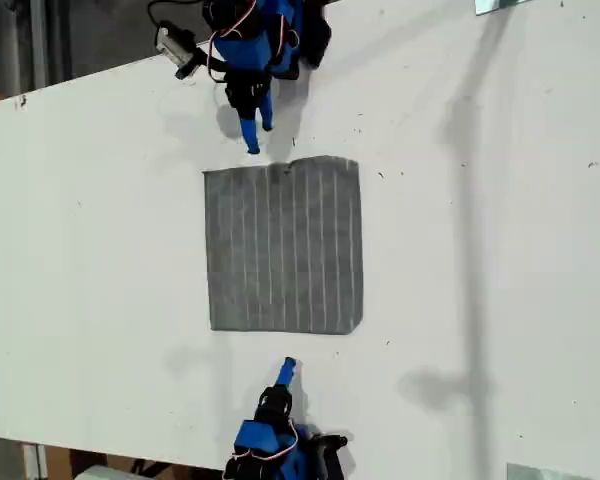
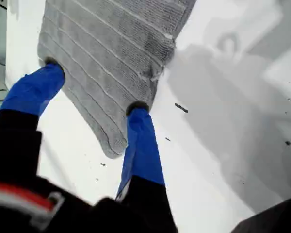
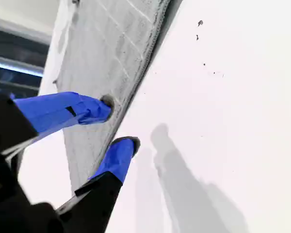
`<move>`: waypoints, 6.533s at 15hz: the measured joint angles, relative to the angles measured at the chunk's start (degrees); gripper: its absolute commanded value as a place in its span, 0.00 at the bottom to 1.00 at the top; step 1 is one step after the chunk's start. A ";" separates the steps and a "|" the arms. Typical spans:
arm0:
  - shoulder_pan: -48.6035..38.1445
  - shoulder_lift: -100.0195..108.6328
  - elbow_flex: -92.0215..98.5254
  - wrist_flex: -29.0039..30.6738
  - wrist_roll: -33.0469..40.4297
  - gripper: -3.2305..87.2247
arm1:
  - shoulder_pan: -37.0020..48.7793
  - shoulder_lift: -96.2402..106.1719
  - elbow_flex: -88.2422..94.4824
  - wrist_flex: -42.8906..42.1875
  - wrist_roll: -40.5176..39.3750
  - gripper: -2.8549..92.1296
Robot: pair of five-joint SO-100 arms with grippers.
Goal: Grasp corners of a square towel and fold twice.
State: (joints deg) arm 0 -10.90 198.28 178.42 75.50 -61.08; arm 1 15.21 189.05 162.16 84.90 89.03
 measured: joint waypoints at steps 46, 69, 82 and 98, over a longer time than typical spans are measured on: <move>25.66 -103.54 -54.40 -32.52 -30.85 0.30 | -34.80 -100.55 -36.12 -40.96 -0.70 0.03; 9.58 -111.62 -115.93 14.06 -5.01 0.03 | -6.86 -59.77 -46.85 -11.07 -19.78 0.03; -27.95 -122.26 -112.94 11.51 13.27 0.03 | 25.22 -103.71 -74.27 -14.41 -42.89 0.03; -24.08 -130.96 -122.52 18.37 13.01 0.03 | 24.35 -113.29 -82.35 -2.90 -46.85 0.03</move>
State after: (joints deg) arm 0 -34.98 67.32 55.90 93.87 -48.08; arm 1 39.55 75.76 79.80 82.00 42.19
